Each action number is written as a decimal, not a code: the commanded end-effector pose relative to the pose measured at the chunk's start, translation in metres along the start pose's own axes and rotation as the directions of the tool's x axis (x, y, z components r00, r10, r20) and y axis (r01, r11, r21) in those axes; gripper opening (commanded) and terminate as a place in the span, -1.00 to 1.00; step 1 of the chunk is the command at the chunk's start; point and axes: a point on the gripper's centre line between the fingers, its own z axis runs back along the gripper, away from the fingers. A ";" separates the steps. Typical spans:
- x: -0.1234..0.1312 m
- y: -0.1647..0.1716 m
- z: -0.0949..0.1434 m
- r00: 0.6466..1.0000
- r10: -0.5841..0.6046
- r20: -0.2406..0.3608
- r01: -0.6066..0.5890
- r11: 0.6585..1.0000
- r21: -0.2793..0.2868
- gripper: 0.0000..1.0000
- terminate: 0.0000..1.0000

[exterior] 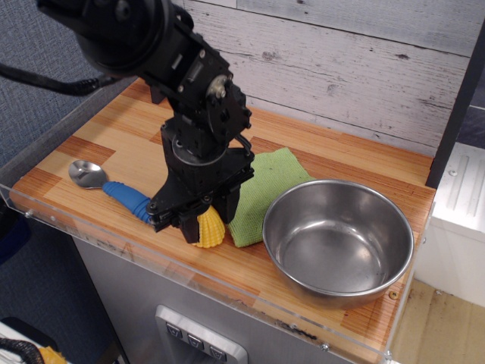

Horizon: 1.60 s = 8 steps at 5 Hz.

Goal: Pick the yellow fruit from middle and put it on the corner

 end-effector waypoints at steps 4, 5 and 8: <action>0.156 -0.049 0.041 0.951 0.278 0.136 -0.256 0.953 -0.162 -1.00 -1.00; 0.180 -0.059 0.029 0.944 0.296 0.146 -0.275 0.950 -0.148 -1.00 -1.00; 0.192 -0.057 -0.022 0.942 0.316 0.113 -0.310 0.949 -0.063 -1.00 -1.00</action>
